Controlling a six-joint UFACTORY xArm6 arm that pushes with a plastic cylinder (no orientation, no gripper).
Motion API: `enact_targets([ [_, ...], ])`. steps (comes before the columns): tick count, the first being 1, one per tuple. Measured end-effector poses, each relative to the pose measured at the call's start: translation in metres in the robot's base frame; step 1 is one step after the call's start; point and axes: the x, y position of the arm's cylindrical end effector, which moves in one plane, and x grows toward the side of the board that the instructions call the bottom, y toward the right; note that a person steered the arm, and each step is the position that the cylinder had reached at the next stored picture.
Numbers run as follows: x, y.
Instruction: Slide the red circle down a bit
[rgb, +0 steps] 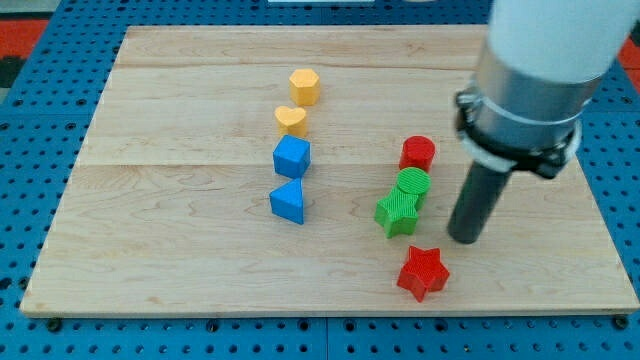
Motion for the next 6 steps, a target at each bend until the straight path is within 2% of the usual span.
enact_targets([
  [1, -0.022, 0.014],
  [3, -0.117, -0.016],
  [4, -0.115, -0.042],
  [5, -0.126, -0.039],
  [6, -0.171, -0.059],
])
